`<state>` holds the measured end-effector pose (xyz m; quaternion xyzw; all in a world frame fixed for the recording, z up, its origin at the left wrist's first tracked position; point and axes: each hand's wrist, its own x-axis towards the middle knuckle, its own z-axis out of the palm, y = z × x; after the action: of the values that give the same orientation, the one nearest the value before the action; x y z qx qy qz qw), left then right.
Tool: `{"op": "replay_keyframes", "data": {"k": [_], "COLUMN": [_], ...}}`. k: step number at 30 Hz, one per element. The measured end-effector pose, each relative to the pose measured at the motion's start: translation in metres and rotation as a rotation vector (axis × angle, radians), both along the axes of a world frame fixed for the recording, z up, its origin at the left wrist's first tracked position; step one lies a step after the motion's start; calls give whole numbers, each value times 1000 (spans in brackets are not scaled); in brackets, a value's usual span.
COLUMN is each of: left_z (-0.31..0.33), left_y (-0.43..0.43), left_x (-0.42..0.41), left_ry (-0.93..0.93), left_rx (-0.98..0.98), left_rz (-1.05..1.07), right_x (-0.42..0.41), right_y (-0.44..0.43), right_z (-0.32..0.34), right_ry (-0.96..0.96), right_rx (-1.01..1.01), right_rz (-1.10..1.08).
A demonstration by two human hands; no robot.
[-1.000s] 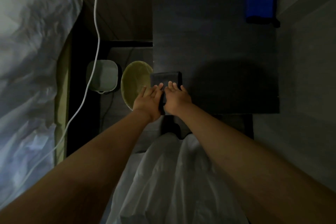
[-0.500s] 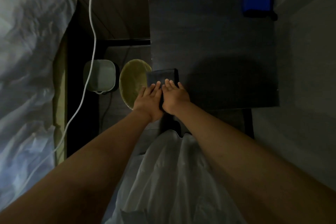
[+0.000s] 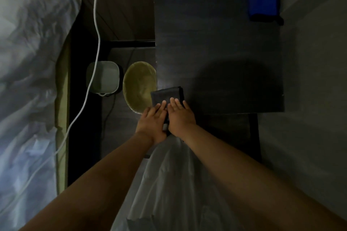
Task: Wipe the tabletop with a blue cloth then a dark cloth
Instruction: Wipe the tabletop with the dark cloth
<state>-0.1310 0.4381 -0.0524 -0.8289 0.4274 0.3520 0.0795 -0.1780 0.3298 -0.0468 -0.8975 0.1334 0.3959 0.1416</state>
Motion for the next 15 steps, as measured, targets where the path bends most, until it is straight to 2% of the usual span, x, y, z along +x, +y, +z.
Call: {"op": "replay_keyframes", "data": {"k": [7, 15], "left_z": [-1, 2], "left_y": [-5, -14], "left_x": [-3, -4], "left_ry": [-24, -34], "left_rx": [31, 45], "left_rz": [-34, -60], "right_x": [1, -5], "right_y": [3, -9], "right_z": [-3, -4], "right_ry": [41, -10], "right_rx": [-71, -73], "right_rz": [87, 100]}}
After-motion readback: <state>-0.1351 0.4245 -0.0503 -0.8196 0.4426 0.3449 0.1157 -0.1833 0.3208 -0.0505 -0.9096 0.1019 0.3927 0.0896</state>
